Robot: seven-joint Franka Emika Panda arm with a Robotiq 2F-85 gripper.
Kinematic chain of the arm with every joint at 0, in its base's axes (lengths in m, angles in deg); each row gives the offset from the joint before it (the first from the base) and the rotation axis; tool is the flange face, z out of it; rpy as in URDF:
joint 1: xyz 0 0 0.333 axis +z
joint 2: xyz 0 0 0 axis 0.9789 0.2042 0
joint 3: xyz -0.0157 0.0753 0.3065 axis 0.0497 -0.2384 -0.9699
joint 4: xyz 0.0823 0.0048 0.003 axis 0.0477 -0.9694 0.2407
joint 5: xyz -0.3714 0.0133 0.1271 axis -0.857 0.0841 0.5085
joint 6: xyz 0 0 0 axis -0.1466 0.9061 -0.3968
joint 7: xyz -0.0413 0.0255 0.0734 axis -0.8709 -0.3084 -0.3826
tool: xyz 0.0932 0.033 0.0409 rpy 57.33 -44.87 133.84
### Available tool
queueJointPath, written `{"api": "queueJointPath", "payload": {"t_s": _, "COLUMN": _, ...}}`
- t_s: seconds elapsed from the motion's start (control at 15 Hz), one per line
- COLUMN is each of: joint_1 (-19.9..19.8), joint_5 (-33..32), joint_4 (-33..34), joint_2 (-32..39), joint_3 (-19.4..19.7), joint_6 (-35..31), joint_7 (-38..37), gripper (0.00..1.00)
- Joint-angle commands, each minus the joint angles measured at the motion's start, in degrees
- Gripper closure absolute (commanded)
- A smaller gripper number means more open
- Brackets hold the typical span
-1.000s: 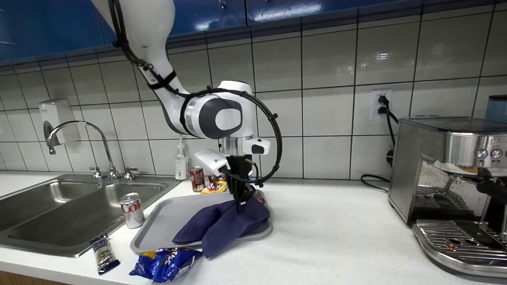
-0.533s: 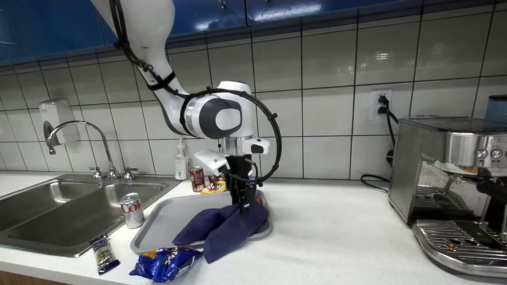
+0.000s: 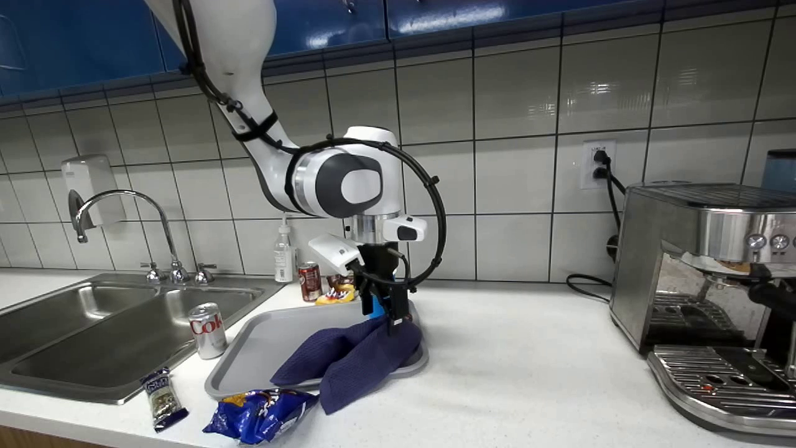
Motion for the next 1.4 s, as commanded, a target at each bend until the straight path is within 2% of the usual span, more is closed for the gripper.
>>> {"api": "queueJointPath", "payload": {"t_s": 0.0, "joint_1": -0.8, "joint_5": -1.4, "joint_4": -1.0, "joint_2": -1.9, "joint_3": 0.6, "joint_6": 0.0, "joint_7": 1.3, "gripper": 0.00}}
{"api": "queueJointPath", "payload": {"t_s": 1.33, "joint_1": -5.9, "joint_5": -0.1, "joint_4": -9.0, "joint_2": -14.0, "joint_3": 1.8, "joint_6": 0.2, "joint_7": 18.1, "gripper": 0.00}}
